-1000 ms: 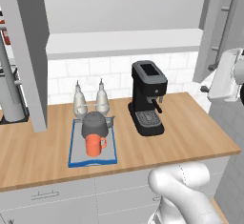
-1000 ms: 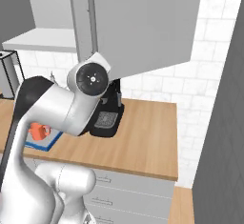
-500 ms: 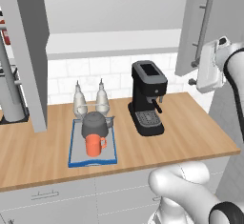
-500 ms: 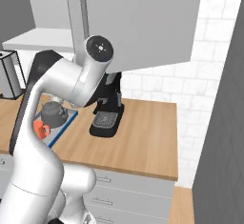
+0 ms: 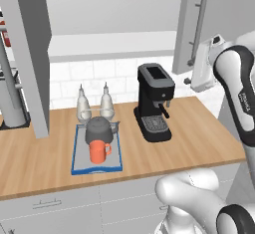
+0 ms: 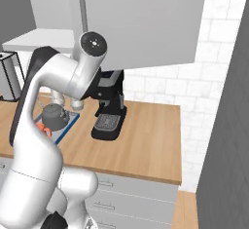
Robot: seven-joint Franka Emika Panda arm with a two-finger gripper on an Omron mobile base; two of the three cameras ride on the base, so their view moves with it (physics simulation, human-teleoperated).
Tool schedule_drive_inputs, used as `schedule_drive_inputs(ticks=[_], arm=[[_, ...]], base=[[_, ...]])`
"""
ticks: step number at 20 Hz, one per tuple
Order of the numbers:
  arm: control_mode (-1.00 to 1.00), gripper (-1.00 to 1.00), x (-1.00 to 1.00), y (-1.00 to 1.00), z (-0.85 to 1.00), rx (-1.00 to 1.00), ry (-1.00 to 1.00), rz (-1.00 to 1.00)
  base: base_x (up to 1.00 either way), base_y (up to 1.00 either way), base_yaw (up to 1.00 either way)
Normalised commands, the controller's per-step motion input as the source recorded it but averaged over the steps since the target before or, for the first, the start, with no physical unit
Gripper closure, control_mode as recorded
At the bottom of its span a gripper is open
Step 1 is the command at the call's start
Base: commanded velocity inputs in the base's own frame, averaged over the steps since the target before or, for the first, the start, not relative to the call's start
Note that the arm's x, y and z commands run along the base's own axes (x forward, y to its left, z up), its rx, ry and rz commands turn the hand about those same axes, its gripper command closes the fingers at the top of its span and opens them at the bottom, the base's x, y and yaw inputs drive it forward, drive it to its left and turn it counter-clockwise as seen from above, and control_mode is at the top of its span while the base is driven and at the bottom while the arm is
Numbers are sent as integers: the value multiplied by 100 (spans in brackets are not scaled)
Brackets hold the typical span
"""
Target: Pick the kettle from the counter and place it on the tray. Then pick the mug from the cabinet and place it on the tray. Then close the cabinet doors.
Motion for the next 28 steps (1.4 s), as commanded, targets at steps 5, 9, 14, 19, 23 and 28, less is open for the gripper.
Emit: schedule_drive_inputs(ticks=[5,9,14,19,23,28], arm=[[-100,-100,52,48,0,-2,-1,0],[-100,-100,54,25,0,-1,0,0],[-100,-100,50,11,0,0,0,1],[-100,-100,45,14,0,0,0,0],[-100,-100,47,14,0,0,0,0],[-100,-100,39,12,0,0,0,0]], base=[[0,0,0],[0,0,0],[0,0,0],[0,0,0],[0,0,0],[0,0,0]])
